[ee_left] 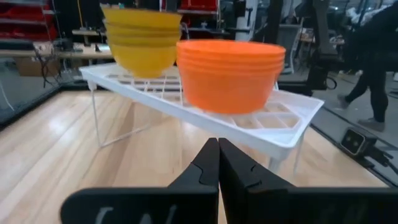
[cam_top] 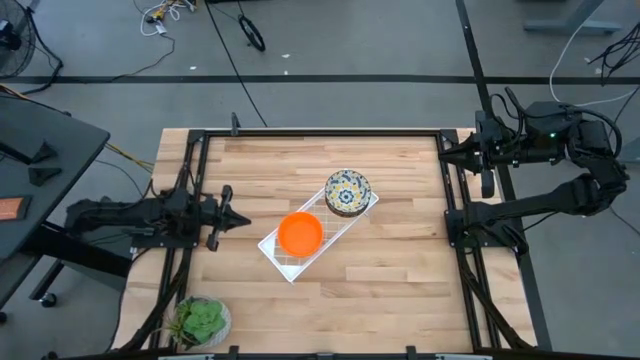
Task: Pick & Place Mini bowls
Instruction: Return to Home Position
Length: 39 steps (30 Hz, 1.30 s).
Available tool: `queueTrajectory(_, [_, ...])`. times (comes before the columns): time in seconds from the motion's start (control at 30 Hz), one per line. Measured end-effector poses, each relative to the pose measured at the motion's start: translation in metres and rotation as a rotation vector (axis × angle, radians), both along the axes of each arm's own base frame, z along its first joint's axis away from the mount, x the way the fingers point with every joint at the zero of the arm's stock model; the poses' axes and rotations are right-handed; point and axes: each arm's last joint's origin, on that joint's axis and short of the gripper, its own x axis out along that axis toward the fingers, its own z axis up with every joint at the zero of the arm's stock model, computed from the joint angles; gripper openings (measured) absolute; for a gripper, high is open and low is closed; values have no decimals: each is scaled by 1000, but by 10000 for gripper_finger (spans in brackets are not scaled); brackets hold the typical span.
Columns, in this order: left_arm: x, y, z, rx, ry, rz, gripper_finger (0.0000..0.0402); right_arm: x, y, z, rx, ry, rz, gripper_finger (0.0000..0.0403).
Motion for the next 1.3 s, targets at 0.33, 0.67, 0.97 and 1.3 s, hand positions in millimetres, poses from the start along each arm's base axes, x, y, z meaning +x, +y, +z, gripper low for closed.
queueTrajectory(0.33, [-4,0,3,3,-40,16,0,0,0,0,0,0,0,32])
queueTrajectory(0.67, [-6,1,5,3,-72,34,0,0,0,0,0,0,0,32])
queueTrajectory(0.97, [-6,2,5,1,-63,63,16,0,0,0,0,0,0,32])
queueTrajectory(1.3, [-6,1,8,-49,-100,43,39,0,0,0,0,0,0,32])
